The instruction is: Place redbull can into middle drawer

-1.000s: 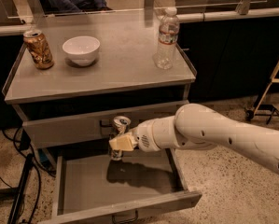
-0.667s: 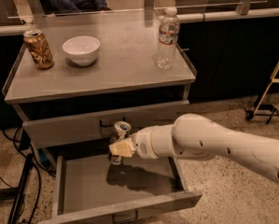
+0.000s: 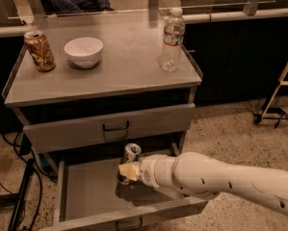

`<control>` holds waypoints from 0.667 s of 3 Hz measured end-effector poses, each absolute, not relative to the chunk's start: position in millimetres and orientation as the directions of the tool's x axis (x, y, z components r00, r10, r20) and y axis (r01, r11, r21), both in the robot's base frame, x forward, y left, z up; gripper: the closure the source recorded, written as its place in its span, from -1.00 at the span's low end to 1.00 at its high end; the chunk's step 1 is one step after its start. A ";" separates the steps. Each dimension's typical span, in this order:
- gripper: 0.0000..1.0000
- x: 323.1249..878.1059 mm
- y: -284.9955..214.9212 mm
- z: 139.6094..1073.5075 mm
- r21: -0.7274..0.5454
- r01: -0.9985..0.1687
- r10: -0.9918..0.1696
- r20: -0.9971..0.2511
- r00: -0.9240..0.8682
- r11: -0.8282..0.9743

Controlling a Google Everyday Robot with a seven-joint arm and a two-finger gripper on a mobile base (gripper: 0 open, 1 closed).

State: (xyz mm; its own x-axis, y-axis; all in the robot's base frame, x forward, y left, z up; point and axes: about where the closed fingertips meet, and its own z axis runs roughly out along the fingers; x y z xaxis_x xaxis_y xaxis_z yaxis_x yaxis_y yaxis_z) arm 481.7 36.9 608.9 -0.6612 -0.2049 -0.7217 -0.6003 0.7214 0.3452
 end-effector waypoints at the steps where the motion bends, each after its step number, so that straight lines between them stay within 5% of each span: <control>1: 1.00 484.9 32.2 573.1 0.360 -0.531 -0.147 -0.707 -0.691 0.767; 2: 1.00 484.9 32.2 572.9 0.360 -0.531 -0.147 -0.707 -0.692 0.767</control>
Offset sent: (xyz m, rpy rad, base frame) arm 0.0042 -0.0069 -0.0559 0.0117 0.0452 -0.1177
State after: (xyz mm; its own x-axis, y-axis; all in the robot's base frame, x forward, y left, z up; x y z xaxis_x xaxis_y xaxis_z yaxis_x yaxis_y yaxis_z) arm 484.9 32.2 572.9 -0.6915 -0.1471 -0.7072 -0.5314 0.7667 0.3602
